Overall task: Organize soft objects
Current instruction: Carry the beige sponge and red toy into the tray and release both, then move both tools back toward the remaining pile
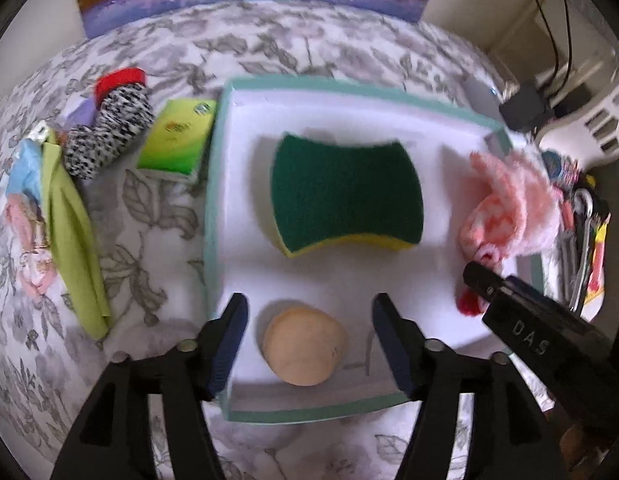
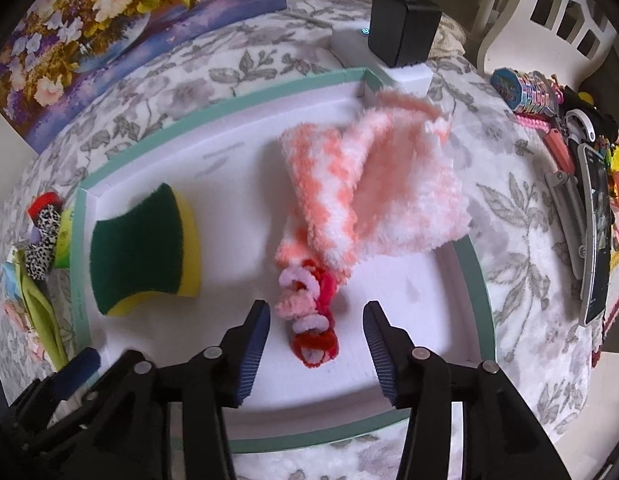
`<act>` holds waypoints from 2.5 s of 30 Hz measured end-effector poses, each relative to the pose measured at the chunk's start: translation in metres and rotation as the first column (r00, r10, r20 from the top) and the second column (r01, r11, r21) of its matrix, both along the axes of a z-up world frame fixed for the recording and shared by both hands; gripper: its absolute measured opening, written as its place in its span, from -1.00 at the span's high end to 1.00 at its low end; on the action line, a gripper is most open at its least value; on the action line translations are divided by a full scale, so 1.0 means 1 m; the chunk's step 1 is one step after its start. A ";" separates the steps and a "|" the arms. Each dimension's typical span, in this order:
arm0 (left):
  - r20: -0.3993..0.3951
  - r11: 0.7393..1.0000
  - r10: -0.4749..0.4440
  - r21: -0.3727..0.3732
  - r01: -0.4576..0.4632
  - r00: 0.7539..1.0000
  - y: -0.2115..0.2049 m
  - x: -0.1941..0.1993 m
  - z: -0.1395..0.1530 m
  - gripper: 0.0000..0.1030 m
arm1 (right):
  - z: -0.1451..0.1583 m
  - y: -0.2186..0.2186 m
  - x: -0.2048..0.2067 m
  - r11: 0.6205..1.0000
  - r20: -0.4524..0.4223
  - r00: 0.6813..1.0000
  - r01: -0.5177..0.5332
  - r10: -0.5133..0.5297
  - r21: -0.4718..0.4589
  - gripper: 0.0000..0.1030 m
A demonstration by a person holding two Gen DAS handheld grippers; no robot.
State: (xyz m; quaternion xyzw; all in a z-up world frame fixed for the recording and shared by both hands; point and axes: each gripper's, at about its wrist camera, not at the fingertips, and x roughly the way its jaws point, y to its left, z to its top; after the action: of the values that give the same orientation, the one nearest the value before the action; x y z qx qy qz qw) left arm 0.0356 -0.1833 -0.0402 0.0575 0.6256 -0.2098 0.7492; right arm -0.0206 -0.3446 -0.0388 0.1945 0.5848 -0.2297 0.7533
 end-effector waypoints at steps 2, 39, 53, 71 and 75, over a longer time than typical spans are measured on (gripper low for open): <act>0.023 1.000 0.028 -0.009 -0.028 0.999 0.007 0.005 0.008 -0.57 | 0.003 0.000 0.001 1.000 0.009 1.000 -0.006 0.006 0.000 -0.24; 0.178 0.928 0.354 0.059 -0.369 0.918 0.109 0.053 0.023 -0.82 | 0.029 0.041 0.017 0.991 0.150 0.980 -0.124 0.130 -0.047 -1.00; 0.290 0.828 0.524 0.051 -0.559 0.801 0.193 0.075 0.045 -0.94 | 0.041 0.106 0.041 0.967 0.225 0.941 -0.254 0.251 -0.017 -1.00; 0.347 0.806 0.569 -0.057 -0.589 0.746 0.250 0.088 0.060 -1.00 | 0.052 0.188 0.085 0.897 0.316 0.849 -0.441 0.424 -0.020 -1.00; 0.283 0.801 0.586 -0.062 -0.595 0.759 0.261 0.091 0.049 -1.00 | 0.039 0.215 0.099 0.862 0.299 0.821 -0.507 0.487 -0.014 -1.00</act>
State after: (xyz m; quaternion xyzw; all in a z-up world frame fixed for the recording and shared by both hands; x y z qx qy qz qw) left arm 0.1268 0.0773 0.0091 -0.1005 0.4989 0.0574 0.8589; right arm 0.0781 -0.1300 -0.0002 0.0918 0.5047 0.0253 0.8580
